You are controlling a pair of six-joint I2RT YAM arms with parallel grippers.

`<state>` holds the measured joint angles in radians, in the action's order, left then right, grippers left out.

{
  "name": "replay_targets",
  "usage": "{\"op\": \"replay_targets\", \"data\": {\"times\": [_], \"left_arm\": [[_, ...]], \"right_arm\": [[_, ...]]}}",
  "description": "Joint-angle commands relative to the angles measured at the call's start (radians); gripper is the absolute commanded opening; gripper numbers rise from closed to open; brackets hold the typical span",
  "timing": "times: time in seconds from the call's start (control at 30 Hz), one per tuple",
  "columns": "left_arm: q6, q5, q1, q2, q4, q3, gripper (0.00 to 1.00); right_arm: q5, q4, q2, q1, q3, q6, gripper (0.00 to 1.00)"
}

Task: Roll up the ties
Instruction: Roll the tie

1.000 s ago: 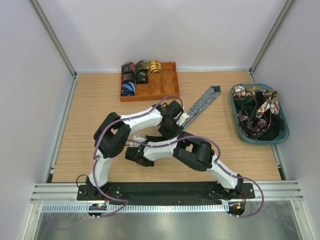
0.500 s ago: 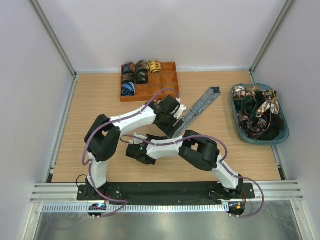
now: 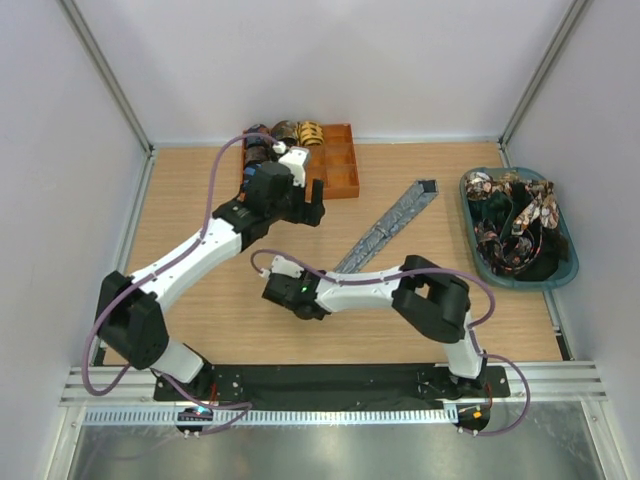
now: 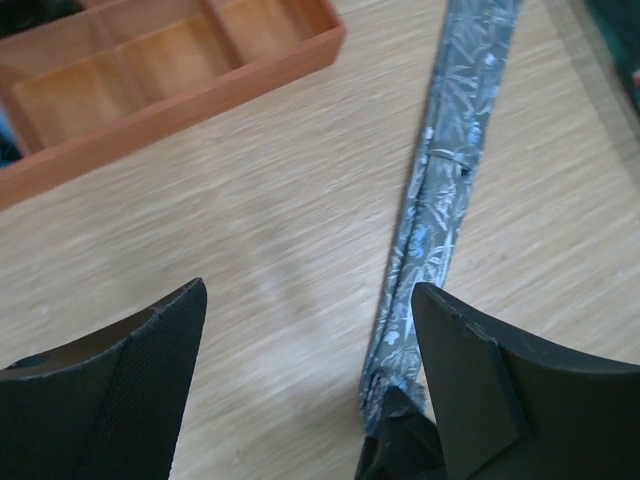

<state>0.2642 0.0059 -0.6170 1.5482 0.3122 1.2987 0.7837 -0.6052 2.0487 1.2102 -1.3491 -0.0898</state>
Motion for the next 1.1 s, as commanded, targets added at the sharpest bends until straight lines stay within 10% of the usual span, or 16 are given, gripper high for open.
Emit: {"op": "replay_targets", "data": {"times": [0.0,0.1,0.53,1.07], "left_arm": [[0.085,-0.128,0.019,-0.106,-0.176,-0.130,0.84],[0.147,-0.214,0.039,-0.166,-0.214,-0.214,1.00],[0.414,-0.313,0.160,-0.290,-0.301,-0.432,1.00],[0.290,-0.035,0.160,-0.301,-0.550,-0.635,1.00]], "right_arm": [[-0.240,0.165,-0.139,-0.046,0.094,-0.045,0.27],[-0.371,0.241,-0.208,-0.084,0.165,-0.041,0.27],[-0.900,0.464,-0.351,-0.294,0.361,-0.091,0.28],[-1.529,0.637,-0.245,-0.589,0.418,-0.206,0.27]]}}
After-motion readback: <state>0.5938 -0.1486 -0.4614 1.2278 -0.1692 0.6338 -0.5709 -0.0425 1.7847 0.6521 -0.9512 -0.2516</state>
